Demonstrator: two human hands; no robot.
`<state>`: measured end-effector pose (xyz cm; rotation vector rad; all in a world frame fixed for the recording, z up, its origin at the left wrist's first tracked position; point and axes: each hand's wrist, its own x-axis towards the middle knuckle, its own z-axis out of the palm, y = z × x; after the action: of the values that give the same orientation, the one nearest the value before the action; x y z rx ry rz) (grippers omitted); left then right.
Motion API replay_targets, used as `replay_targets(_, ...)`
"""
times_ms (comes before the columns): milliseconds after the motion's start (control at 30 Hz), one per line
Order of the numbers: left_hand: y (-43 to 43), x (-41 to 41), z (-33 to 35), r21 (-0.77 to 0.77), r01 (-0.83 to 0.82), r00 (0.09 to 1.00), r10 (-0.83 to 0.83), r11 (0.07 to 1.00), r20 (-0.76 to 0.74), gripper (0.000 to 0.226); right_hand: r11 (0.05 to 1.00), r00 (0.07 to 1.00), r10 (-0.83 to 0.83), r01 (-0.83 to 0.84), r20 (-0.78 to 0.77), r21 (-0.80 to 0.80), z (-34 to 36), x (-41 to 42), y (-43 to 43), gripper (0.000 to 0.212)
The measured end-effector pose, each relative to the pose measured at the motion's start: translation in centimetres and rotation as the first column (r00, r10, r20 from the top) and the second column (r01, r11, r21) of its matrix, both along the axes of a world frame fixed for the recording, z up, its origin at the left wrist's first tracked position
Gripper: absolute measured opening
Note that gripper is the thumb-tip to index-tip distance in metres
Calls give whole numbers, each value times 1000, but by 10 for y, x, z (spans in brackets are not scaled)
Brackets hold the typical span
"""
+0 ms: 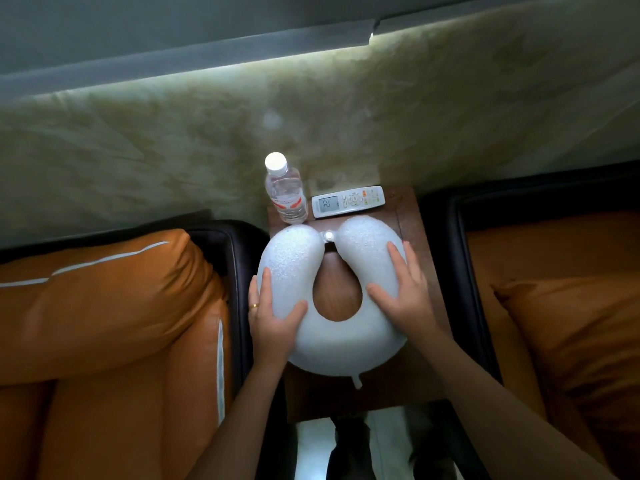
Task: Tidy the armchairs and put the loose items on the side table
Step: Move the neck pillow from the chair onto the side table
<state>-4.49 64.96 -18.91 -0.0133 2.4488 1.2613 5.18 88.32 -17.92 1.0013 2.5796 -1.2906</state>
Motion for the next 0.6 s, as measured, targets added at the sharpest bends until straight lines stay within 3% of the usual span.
replay_targets(267,-3,-7,-5,-22,64,996,-63,998,57,93,997,987,69,-66,143,-26,1,-15,7,88)
replay_targets(433,-5,-17,6,-239,248,963,-211,939,171,95,991,936,124,-131,330,0,19,-26,6,89)
replay_targets(600,1,-18,29,-344,313,937,-229,885,264,97,996,922,51,-75,384,47,40,-16,-8,87)
